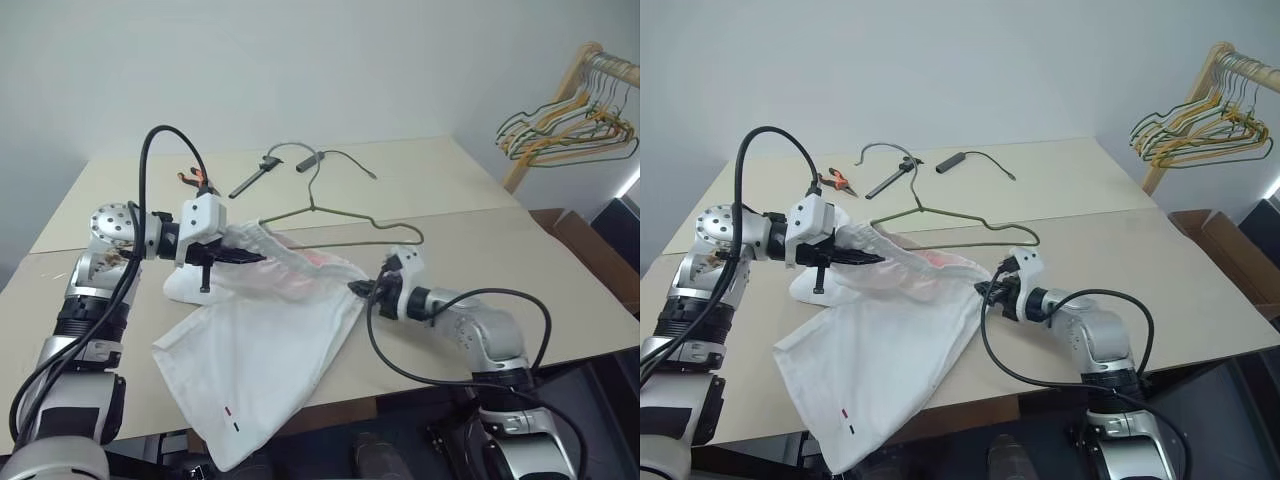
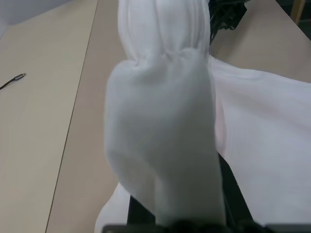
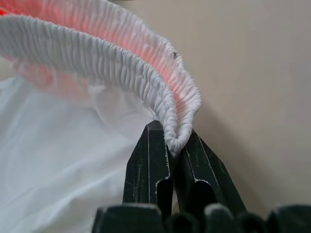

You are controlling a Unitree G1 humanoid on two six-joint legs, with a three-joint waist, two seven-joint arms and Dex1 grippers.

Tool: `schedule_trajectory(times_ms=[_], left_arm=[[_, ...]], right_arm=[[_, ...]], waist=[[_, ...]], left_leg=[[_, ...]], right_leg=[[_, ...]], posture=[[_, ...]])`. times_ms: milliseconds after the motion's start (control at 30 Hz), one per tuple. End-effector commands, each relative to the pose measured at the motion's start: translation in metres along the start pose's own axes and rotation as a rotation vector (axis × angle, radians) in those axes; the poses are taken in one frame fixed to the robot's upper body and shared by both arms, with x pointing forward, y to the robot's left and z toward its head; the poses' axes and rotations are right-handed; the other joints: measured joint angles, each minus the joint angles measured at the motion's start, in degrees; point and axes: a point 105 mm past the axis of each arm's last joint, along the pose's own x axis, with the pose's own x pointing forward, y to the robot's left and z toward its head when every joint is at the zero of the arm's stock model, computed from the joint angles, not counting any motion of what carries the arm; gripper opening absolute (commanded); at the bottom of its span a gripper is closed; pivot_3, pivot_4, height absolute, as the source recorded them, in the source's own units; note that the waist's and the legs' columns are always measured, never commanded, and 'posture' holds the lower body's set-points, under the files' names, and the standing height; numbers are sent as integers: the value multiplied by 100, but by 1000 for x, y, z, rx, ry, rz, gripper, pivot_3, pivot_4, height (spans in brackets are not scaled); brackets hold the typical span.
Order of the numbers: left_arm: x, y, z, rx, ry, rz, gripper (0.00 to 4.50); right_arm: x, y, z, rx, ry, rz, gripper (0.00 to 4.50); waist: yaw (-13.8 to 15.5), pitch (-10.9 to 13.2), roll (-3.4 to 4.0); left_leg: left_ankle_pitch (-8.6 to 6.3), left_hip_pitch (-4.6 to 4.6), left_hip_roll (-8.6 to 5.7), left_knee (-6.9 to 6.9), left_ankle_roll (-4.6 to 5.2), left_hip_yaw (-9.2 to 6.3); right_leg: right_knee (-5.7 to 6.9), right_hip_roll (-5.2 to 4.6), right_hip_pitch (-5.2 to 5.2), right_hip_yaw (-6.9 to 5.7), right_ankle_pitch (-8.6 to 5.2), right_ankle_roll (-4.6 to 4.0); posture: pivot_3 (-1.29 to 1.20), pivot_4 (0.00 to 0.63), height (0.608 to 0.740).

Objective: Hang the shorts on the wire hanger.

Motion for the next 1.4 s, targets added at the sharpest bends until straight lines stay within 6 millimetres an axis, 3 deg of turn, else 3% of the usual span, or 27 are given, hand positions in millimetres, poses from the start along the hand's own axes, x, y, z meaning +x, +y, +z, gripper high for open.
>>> schedule_trajectory(times_ms=[33, 200, 400, 567, 767, 1400], left_arm=[[-14, -1, 3, 24, 20, -1, 0], [-19, -2, -12, 18, 108, -2, 0], [-14, 4, -20, 3, 137, 47, 0], [-11, 10, -3, -12, -3, 72, 0], [-12, 11, 2, -33, -61, 91, 0], [-10, 7, -36, 14, 202, 80, 0]], right_arm=[[-28, -26, 30, -69, -89, -90, 37], [-60, -44, 53, -165, -103, -139, 37], [-78, -49, 66, -236, -89, -146, 37], [-80, -49, 63, -245, -73, -135, 37], [-79, -48, 59, -245, -63, -130, 37], [-90, -53, 69, -273, -80, -156, 37]], waist=[[-3, 0, 0], [-2, 0, 0], [-2, 0, 0], [1, 0, 0], [-15, 0, 0], [-19, 0, 0]], left_leg=[[0, 0, 0, 0, 0, 0], [0, 0, 0, -1, 0, 0], [0, 1, 0, -1, 0, 1], [0, -1, 0, -1, 0, 1], [0, 0, 1, -1, 0, 1], [0, 0, -1, 0, 0, 2]], right_leg=[[0, 0, 0, 0, 0, 0], [-3, 1, 1, -1, 0, 0], [-3, 1, 2, 1, 0, 0], [-5, 1, 1, 0, 0, 0], [-4, 1, 1, 1, 0, 0], [-4, 0, 1, 1, 0, 0]], posture=[[-110, 0, 740], [-119, 0, 740], [-126, 0, 740], [-130, 0, 740], [-133, 0, 740], [-150, 0, 740]])
